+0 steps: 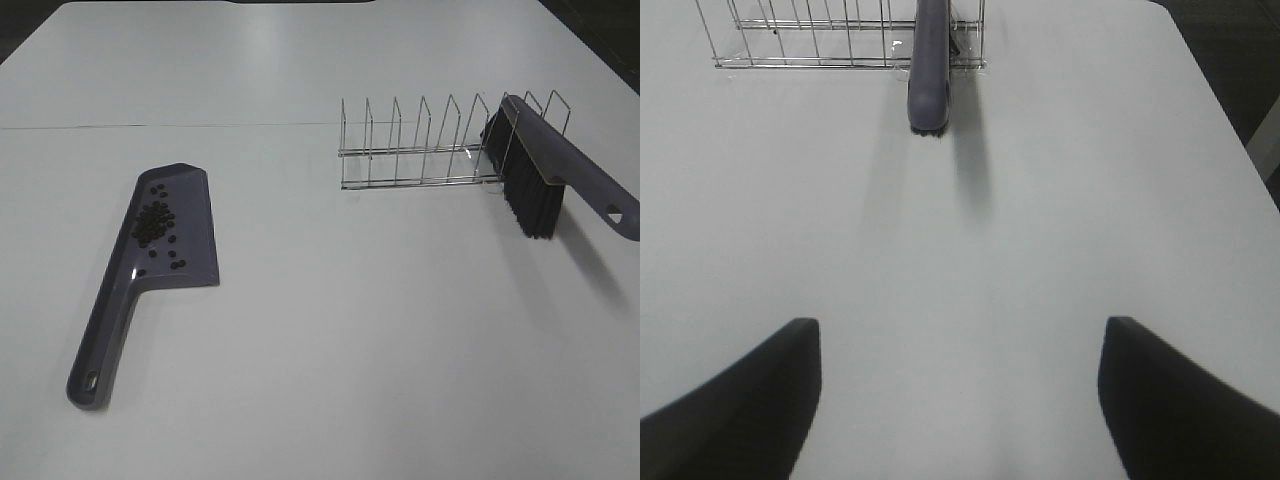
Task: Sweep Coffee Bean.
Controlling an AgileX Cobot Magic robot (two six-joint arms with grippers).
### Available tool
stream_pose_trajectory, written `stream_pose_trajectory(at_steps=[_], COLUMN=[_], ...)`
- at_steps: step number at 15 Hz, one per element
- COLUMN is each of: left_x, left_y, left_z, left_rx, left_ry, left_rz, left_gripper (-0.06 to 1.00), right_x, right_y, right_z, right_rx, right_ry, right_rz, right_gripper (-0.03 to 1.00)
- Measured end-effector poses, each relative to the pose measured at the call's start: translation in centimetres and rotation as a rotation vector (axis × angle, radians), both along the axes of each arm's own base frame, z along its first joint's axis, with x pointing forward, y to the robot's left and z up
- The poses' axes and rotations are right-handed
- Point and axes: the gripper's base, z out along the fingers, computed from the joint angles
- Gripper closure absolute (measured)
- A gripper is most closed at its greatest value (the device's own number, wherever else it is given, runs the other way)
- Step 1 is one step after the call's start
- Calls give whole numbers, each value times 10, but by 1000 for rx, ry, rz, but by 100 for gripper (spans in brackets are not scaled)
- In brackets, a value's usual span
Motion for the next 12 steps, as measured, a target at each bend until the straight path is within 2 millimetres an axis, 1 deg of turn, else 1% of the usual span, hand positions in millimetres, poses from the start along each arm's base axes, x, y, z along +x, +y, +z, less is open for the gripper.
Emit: stream_pose_trajectory(at_steps=[12], left_x=[0], left_y=[0], left_z=[0], left_rx=[-15], left_ry=[0], left_rz=[10], left_gripper=[20], right_x=[0], right_y=[0], right_z=[0], right_rx=[0], right_ry=[0], right_rz=[0], right_gripper=[29])
